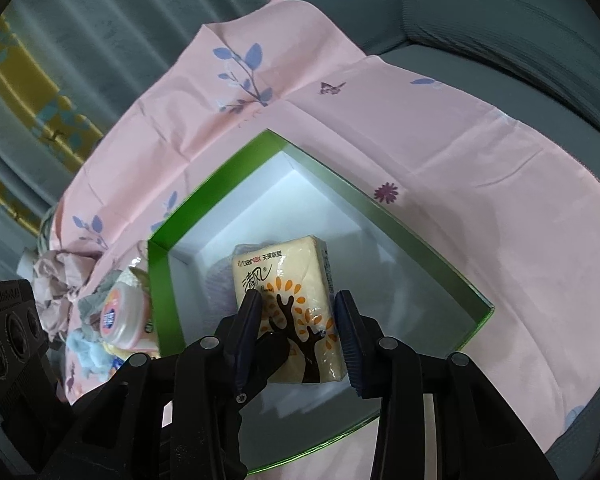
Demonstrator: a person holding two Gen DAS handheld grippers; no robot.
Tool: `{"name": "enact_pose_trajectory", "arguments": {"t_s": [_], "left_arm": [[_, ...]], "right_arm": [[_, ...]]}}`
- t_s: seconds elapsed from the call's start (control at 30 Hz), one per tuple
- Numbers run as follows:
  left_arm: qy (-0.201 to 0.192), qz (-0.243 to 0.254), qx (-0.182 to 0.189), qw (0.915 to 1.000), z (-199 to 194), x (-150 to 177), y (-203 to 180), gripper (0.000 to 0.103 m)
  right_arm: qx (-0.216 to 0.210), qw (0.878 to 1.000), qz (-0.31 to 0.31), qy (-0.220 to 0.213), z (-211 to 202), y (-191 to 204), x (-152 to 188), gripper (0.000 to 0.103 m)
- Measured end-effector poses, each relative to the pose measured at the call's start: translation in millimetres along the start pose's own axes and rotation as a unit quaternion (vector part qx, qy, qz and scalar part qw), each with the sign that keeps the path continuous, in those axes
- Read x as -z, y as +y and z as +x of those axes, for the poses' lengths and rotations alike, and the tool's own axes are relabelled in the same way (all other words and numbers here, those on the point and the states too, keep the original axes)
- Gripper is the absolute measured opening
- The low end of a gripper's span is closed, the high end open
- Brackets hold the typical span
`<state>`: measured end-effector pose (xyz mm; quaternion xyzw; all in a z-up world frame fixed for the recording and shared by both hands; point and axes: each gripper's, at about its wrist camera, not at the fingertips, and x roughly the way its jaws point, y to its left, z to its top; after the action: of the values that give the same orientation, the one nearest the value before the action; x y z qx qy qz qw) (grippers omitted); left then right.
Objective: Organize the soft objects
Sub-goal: 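Release the beige tissue pack into the box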
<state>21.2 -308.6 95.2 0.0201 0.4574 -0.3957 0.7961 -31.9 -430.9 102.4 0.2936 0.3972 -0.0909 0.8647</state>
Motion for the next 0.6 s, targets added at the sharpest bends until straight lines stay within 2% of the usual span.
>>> {"name": "enact_pose_trajectory", "arguments": {"t_s": [0.43,0.53,0.6], "left_arm": [[0.029,-0.023,0.003,0.9993,7,1,0,0.02],[0.025,-0.021,-0.021,0.9992,-2,2,-1,0.021],[0.012,-0.02,-0.03,0.9993,-11,3,0,0.021]], "right_arm": [[0.038,0.999,0.001,0.007,6,-1,0,0.036],[0.06,0.998,-0.004,-0.011,0,6,1,0.037],[0.055,0.998,-0.007,-0.019,-3,11,2,0.038]]}}
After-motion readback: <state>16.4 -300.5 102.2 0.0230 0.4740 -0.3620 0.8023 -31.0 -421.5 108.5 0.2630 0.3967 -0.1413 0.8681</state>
